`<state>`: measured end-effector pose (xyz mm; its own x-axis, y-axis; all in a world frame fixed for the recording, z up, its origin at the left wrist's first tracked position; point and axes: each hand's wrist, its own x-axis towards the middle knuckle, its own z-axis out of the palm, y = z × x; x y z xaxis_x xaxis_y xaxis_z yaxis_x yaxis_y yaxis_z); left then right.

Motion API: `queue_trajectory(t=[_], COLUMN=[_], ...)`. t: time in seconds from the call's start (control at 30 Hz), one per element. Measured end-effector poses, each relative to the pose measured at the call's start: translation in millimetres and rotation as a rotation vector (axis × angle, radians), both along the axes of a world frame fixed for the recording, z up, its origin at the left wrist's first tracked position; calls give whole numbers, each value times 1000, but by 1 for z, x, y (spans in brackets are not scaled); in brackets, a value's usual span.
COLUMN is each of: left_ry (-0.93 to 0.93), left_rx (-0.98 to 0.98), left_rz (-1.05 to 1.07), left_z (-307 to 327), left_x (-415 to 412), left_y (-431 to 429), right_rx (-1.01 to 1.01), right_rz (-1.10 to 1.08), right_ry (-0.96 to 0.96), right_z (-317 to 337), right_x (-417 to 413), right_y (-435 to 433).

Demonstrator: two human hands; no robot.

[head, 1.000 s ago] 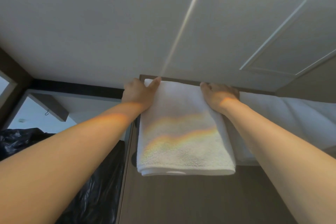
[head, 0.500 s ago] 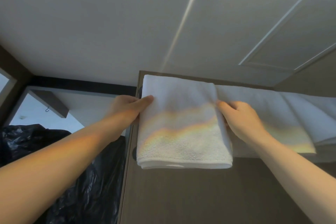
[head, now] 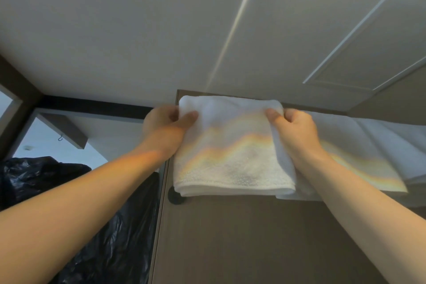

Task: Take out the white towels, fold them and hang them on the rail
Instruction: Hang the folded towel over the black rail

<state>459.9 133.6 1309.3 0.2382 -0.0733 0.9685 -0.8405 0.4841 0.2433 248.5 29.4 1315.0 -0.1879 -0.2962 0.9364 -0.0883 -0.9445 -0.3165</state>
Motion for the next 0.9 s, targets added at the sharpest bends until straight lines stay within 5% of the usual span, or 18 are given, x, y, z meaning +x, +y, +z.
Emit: queue_trajectory(t=[0.17, 0.53, 0.73, 0.9], left_ry=[56, -4, 48, 93], left_rx=[-32, -2, 39, 234], left_rz=[146, 262, 213, 56], left_z=[30, 39, 31, 10], left_x=[-6, 4, -1, -1], left_y=[-5, -18, -19, -19], right_rx=[-97, 85, 91, 108], right_rz=[-113, -530, -489, -212], right_ry=[-26, 174, 185, 178], right_z=[31, 48, 42, 22], right_x=[4, 9, 11, 7], right_y=[2, -7, -8, -5])
